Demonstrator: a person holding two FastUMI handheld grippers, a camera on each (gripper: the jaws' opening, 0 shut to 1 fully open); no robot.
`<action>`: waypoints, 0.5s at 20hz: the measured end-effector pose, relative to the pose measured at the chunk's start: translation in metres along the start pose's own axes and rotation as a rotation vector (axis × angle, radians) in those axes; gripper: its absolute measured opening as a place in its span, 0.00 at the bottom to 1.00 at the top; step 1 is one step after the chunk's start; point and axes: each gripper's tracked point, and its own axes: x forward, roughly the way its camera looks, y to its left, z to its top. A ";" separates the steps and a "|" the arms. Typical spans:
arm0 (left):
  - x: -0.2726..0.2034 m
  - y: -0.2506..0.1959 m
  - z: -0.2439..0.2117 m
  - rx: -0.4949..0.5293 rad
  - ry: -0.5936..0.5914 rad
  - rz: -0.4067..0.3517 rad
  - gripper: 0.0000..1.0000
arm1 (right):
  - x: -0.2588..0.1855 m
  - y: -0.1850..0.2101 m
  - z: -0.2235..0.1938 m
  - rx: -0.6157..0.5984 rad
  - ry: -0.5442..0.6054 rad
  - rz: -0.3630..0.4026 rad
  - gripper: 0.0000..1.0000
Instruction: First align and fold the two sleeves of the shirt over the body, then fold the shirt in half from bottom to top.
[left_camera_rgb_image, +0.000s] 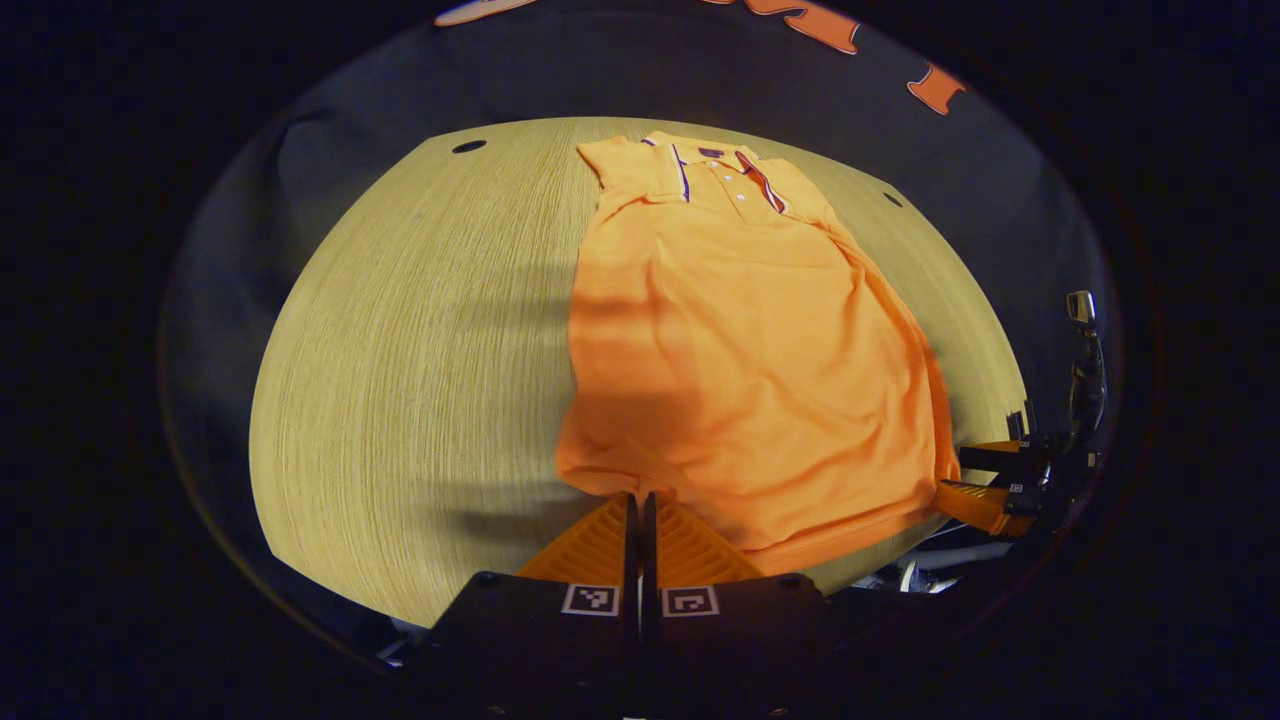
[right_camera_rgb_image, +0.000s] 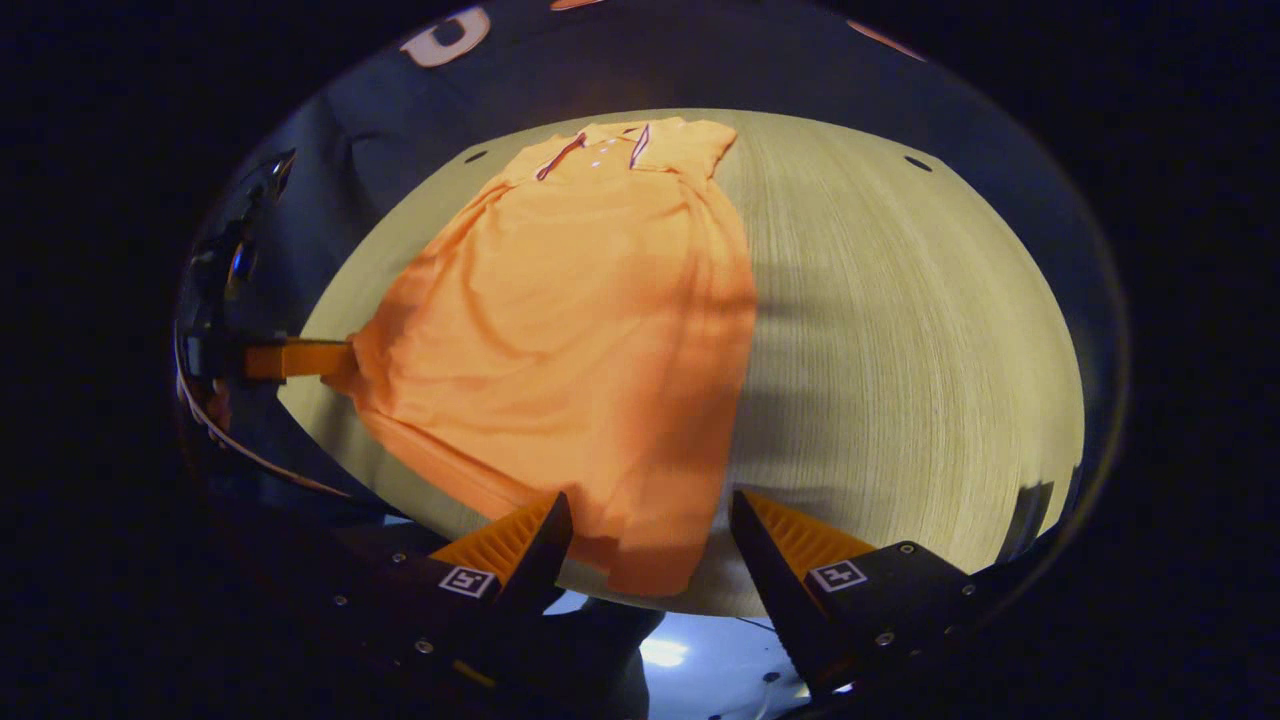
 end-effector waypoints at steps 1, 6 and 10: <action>0.002 0.000 -0.001 0.003 0.005 0.003 0.01 | 0.004 -0.004 0.001 -0.049 0.000 -0.044 0.96; -0.003 -0.006 0.013 0.017 -0.034 0.001 0.01 | 0.000 0.012 0.030 0.232 -0.070 0.110 0.03; -0.013 -0.013 0.044 -0.013 -0.111 -0.048 0.01 | -0.010 -0.001 0.079 0.305 -0.162 0.141 0.05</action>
